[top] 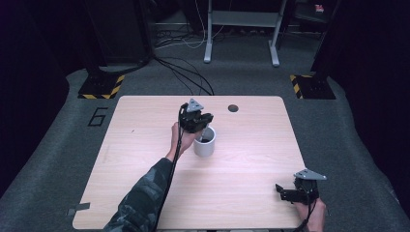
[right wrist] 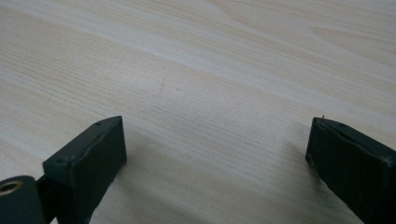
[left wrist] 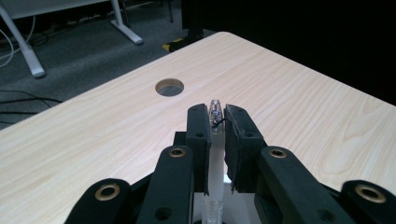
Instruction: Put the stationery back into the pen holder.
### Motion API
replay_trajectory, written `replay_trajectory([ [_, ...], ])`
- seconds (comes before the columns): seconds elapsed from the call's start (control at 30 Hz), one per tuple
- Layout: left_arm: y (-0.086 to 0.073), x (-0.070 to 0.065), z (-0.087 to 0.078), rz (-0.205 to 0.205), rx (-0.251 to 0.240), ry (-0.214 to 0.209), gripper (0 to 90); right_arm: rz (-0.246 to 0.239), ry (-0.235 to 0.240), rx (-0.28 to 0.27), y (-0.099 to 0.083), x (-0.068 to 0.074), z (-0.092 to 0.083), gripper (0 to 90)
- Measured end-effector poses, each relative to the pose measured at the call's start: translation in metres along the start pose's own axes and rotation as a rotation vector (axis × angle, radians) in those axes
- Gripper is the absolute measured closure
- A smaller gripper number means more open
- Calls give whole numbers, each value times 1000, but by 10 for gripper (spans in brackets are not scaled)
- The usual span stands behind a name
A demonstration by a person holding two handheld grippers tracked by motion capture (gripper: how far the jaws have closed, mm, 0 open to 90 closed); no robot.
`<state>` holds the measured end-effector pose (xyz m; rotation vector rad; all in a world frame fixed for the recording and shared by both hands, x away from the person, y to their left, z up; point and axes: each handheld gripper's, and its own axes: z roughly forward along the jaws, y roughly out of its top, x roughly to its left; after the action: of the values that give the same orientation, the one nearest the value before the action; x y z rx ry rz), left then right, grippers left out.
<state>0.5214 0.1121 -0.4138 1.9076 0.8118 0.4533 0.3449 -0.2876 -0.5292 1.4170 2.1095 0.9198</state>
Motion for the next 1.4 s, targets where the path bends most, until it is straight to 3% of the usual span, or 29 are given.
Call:
replay_trajectory([
  [0.63, -15, 0, 6, -13, 37, -11, 806, -2, -1, -1, 0, 0, 0, 48],
  [0.83, -14, -2, 7, 10, 43, 4, 791, -4, -2, -1, 0, 0, 0, 49],
  [0.9, -14, -2, 7, -9, 29, 16, 684, -4, -2, -1, 0, 0, 0, 49],
  [1.1, -14, 0, 5, -28, 43, 29, 507, -7, -2, -3, 0, 0, 0, 49],
  [1.17, -14, 1, 3, -34, 48, 16, 438, -8, -2, -2, 0, -1, 0, 49],
  [1.23, -13, 1, 0, -24, 58, 16, 357, -7, -2, -3, 0, 0, 0, 50],
  [1.4, -9, -2, -10, -2, 71, 6, 255, -5, -3, -3, 0, 0, 0, 51],
])
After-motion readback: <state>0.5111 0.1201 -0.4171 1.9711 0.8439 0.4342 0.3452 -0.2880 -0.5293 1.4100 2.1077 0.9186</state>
